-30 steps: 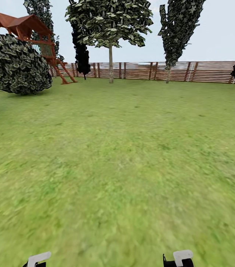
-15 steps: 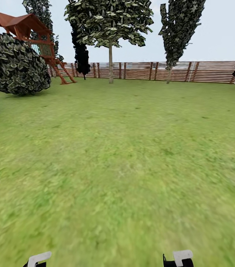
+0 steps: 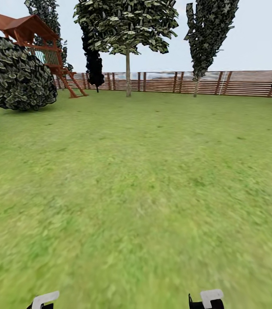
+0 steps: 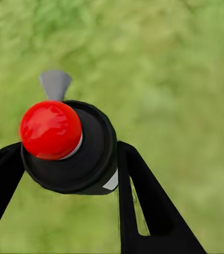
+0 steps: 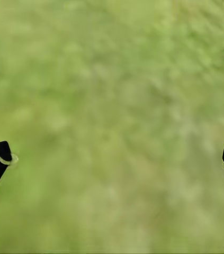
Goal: In the garden, pick up the pesticide atomizer on the floor and spray pesticide onto both trees until each tree trunk is fully covered.
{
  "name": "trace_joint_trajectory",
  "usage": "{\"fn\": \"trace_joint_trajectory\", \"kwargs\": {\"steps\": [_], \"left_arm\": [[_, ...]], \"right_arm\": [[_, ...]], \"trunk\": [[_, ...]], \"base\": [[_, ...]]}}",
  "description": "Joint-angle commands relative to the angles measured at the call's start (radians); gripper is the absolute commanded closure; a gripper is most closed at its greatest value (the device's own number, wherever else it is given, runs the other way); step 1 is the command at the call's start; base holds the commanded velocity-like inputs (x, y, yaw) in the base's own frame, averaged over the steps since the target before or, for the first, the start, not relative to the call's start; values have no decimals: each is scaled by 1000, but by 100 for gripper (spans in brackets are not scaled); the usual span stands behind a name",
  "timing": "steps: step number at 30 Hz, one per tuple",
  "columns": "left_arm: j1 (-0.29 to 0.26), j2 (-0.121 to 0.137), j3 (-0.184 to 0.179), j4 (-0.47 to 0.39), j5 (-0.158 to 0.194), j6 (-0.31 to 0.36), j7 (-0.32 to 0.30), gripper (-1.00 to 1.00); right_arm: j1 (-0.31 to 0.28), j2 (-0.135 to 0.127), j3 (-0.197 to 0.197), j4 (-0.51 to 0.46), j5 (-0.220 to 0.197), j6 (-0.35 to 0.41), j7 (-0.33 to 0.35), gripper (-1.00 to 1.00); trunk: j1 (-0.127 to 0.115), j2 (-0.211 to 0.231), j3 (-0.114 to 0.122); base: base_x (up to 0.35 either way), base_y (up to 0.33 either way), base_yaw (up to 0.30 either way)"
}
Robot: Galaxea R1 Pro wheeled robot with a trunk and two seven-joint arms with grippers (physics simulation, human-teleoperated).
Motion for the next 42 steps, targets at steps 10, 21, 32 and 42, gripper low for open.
{"fn": "trace_joint_trajectory", "kwargs": {"steps": [10, 21, 32, 42], "left_arm": [[0, 1, 0, 0, 0, 0, 0, 100], [0, 0, 0, 0, 0, 0, 0, 100], [0, 1, 1, 0, 0, 0, 0, 100], [0, 1, 0, 0, 0, 0, 0, 100]], "right_arm": [[0, 0, 0, 0, 0, 0, 0, -100], [0, 0, 0, 0, 0, 0, 0, -100], [0, 0, 0, 0, 0, 0, 0, -100], [0, 0, 0, 0, 0, 0, 0, -100]], "trunk": [[0, 0, 0], [0, 0, 0], [0, 0, 0], [0, 0, 0]], "base": [[340, 0, 0], [340, 0, 0], [340, 0, 0], [340, 0, 0]]}}
